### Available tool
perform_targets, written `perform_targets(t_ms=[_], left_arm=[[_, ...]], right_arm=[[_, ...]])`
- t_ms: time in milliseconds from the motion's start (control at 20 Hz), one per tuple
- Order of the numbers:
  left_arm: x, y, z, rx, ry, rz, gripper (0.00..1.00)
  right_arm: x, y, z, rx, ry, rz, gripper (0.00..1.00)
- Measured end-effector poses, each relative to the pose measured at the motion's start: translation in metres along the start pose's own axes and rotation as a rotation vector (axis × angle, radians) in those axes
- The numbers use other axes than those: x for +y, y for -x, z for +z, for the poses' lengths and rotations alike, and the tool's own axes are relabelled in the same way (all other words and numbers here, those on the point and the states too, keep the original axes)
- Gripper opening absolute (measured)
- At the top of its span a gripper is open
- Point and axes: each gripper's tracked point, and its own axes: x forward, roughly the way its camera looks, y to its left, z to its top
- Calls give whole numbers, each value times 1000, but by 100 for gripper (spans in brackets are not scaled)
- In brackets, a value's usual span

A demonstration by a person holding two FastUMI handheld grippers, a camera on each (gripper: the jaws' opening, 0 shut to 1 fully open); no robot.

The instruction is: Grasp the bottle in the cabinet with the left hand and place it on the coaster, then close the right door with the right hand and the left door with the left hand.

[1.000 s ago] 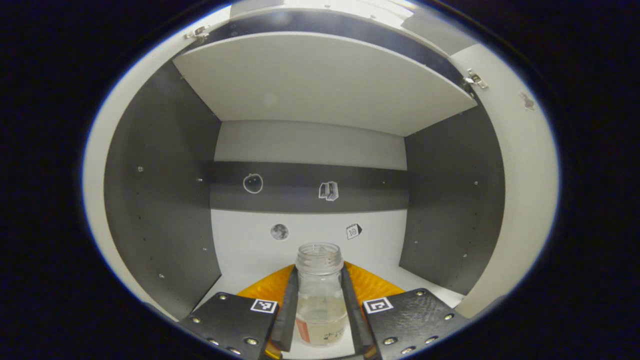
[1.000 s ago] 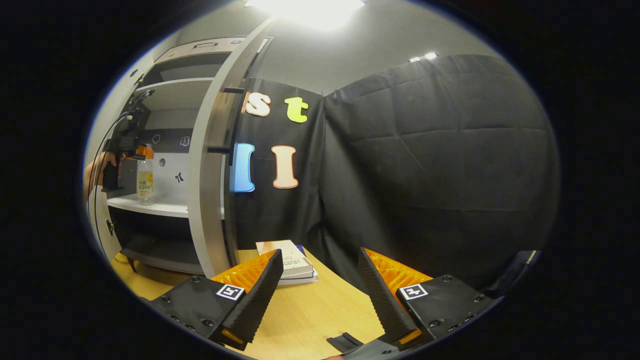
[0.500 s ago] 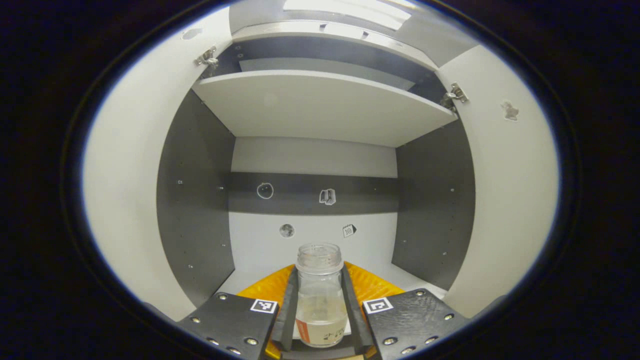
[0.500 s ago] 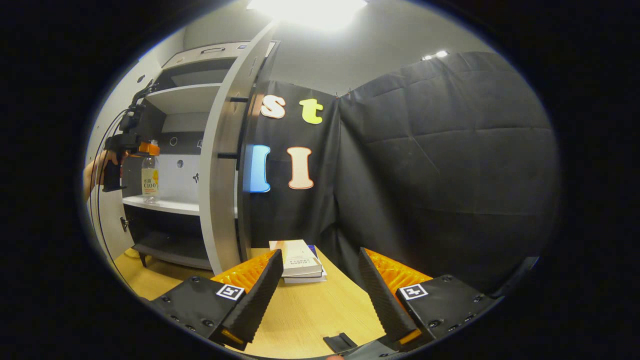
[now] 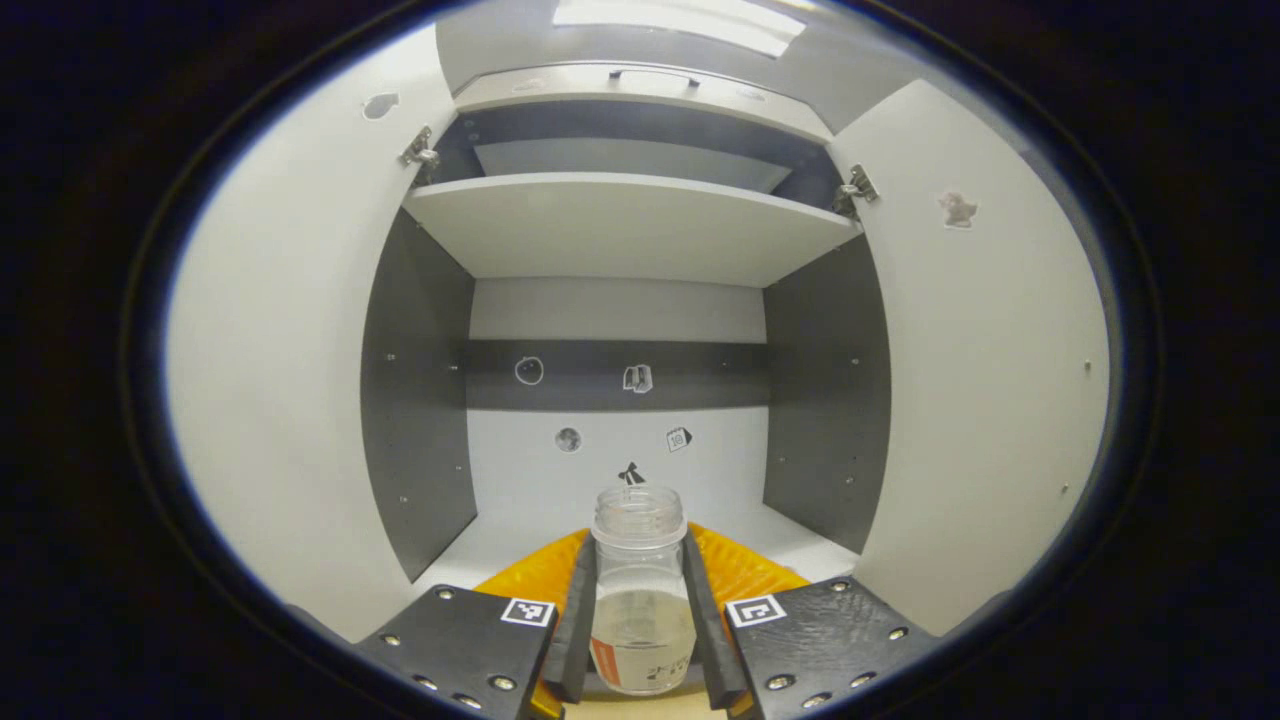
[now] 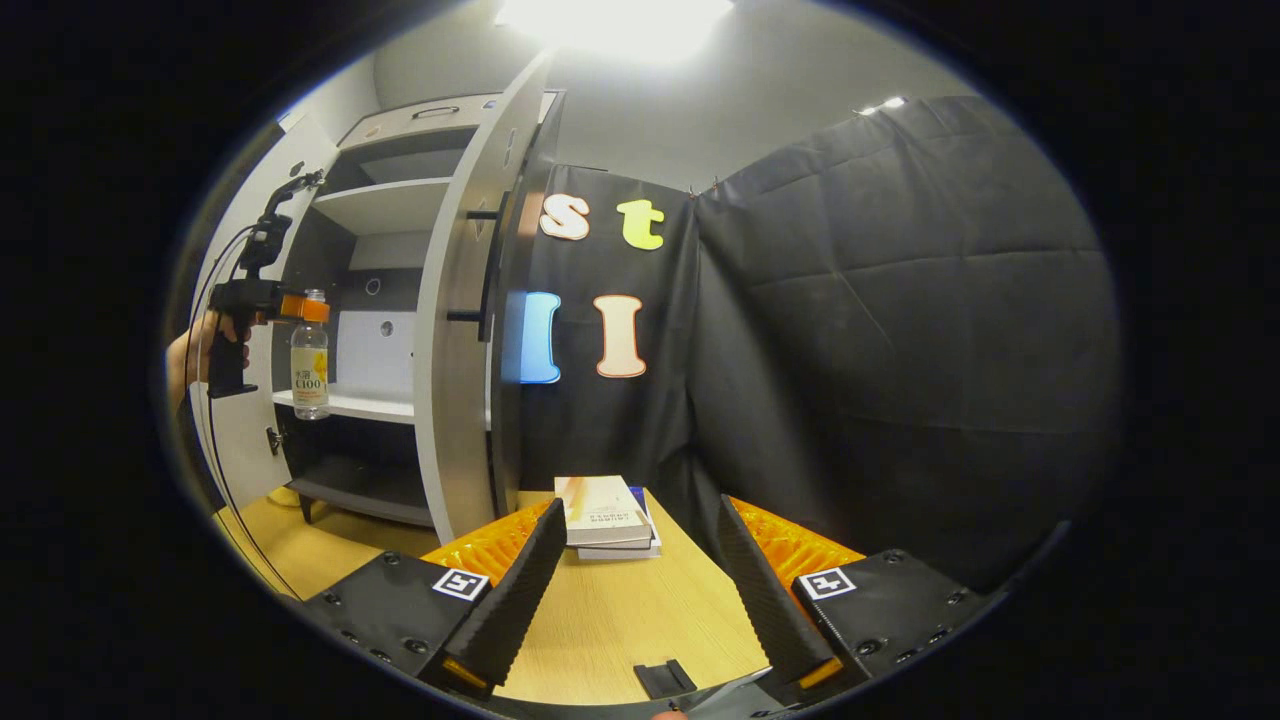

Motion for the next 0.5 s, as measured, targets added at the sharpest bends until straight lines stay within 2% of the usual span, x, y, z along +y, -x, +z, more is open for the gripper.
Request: perform_targets(t_ms=[450, 500], left_arm=[[-10, 48, -20, 11, -7, 28, 48], [-11, 52, -23, 14, -1, 29, 47]], right_arm=[[-7, 16, -10, 2, -5, 68, 96], [-8, 17, -11, 4, -5, 72, 94]])
